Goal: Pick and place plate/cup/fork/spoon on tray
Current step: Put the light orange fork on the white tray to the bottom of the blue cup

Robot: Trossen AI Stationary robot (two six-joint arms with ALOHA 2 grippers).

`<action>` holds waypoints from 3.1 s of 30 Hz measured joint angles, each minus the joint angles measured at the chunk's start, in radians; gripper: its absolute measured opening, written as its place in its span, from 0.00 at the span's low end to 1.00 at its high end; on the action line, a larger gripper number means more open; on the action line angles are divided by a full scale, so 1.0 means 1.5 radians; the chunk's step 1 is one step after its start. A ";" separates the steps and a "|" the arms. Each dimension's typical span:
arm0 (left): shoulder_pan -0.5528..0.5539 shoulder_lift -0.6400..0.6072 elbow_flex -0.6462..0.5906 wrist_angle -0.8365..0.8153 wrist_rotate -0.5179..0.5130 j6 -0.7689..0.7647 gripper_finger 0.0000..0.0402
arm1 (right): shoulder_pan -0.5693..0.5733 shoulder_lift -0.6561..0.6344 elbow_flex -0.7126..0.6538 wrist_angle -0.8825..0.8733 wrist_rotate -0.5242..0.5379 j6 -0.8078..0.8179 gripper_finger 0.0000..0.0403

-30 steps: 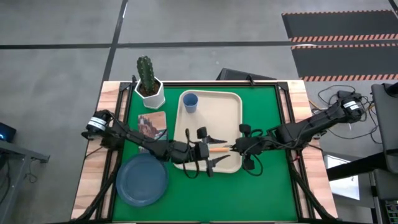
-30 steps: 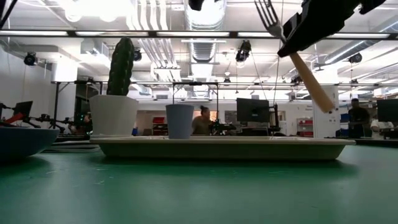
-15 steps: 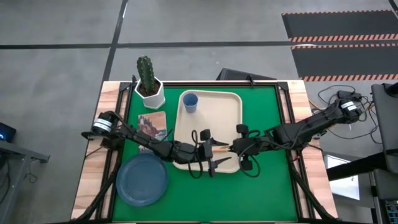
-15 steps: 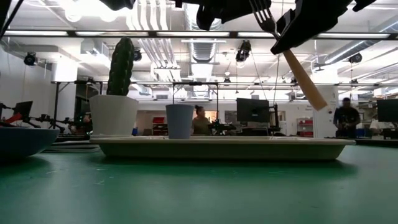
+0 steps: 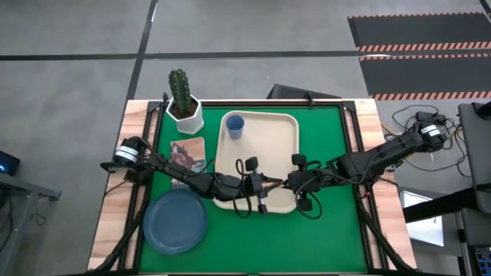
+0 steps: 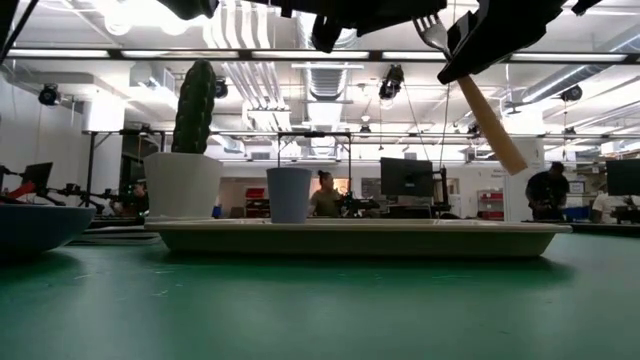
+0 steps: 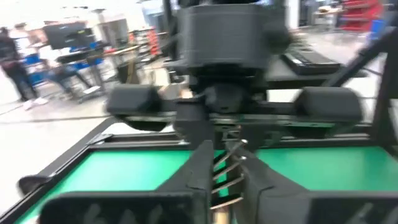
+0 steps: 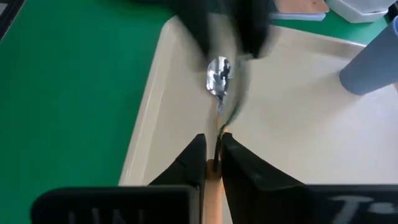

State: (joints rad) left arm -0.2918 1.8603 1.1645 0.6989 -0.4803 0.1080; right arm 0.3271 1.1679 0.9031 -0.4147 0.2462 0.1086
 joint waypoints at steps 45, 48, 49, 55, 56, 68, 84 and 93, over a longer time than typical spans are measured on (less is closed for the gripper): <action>-0.063 -0.002 -0.004 0.075 -0.521 -0.085 0.00 | 0.001 0.149 0.017 0.155 0.340 -0.038 0.34; -0.062 -0.002 -0.004 0.073 -0.521 -0.085 0.00 | 0.001 0.143 0.017 0.155 0.339 -0.038 0.23; -0.062 -0.002 -0.004 0.072 -0.521 -0.085 0.00 | 0.001 0.139 0.017 0.155 0.337 -0.038 0.19; -0.063 -0.003 -0.004 0.069 -0.522 -0.081 0.00 | 0.001 0.128 0.017 0.153 0.298 -0.032 0.09; -0.063 -0.003 -0.005 0.067 -0.522 -0.081 0.00 | 0.001 0.127 0.017 0.153 0.293 -0.032 0.09; -0.074 -0.008 -0.005 0.030 -0.519 -0.017 0.21 | -0.034 0.097 0.017 0.116 0.182 -0.002 0.09; -0.123 -0.098 -0.008 -0.105 -0.526 0.076 0.49 | -0.192 0.095 0.151 -0.251 0.034 -0.027 0.09; -0.129 -0.199 -0.026 -0.302 -0.528 0.072 0.49 | -0.325 0.158 0.253 -0.358 -0.139 -0.176 0.09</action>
State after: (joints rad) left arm -0.4856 1.5618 1.1251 0.2456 -1.2717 0.2165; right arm -0.1599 1.4044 1.2820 -0.9516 0.0370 -0.1560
